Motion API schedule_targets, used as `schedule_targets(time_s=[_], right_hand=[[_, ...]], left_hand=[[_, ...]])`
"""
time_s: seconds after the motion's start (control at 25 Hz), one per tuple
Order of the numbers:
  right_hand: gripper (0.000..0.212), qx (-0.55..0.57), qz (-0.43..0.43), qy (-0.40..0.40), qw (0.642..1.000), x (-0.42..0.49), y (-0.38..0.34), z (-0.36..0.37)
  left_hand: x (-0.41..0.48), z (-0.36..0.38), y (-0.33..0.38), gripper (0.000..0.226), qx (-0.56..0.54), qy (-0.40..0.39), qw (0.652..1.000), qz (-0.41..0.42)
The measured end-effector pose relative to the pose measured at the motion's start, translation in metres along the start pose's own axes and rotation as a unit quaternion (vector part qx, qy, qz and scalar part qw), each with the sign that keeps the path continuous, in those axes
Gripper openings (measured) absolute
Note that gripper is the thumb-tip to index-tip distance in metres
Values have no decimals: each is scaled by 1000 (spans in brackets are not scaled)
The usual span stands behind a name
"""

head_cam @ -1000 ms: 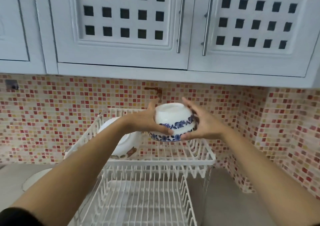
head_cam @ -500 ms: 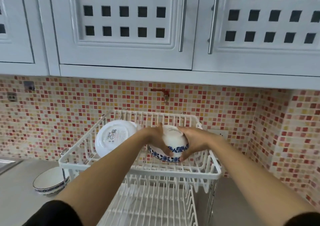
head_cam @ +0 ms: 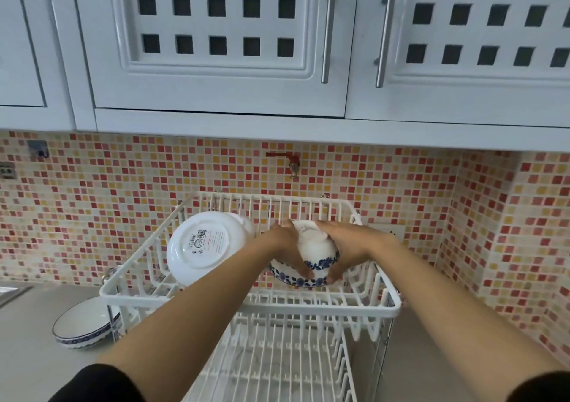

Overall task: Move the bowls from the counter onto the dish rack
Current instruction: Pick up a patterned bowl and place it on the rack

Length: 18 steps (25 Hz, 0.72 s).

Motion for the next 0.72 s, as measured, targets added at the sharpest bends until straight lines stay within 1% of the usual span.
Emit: schedule_targets(time_s=[0.08, 0.12, 0.2, 0.28, 0.36, 0.48, 0.6, 0.72], right_hand=[[127, -6, 19, -5, 1000, -6, -3, -1], [124, -10, 32, -1, 999, -10, -6, -4], [113, -16, 58, 20, 998, -19, -12, -14], [97, -26, 65, 57, 996, -24, -27, -30], [80, -37, 55, 116, 991, -22, -53, -46], [66, -38, 16, 182, 982, -6, -119, -63], [61, -20, -21, 207, 978, 20, -200, -67], [57, 2, -50, 220, 974, 55, -282, -63]], left_hand=[[-10, -6, 0, 125, -7, 8, 1000, 11], [-18, -14, -1, 117, -21, 23, 999, 29], [-37, -36, -4, 91, -55, 71, 993, 74], [-56, -61, -16, 65, -81, 119, 984, 102], [-74, -81, -38, 48, -93, 155, 977, 110], [-91, -98, -94, 42, -100, 180, 974, 94], [-106, -103, -170, 33, -81, 179, 978, 73], [-119, -107, -259, 38, -110, 187, 976, 27]])
Point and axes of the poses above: each hand's wrist, its own x-axis towards the middle knuckle, its own z-axis out of the palm, y = z × x, the point moved 2 cm from there along x, towards the middle knuckle, and after that the axes turned 13 degrees about -z, right-handed, at the moved point
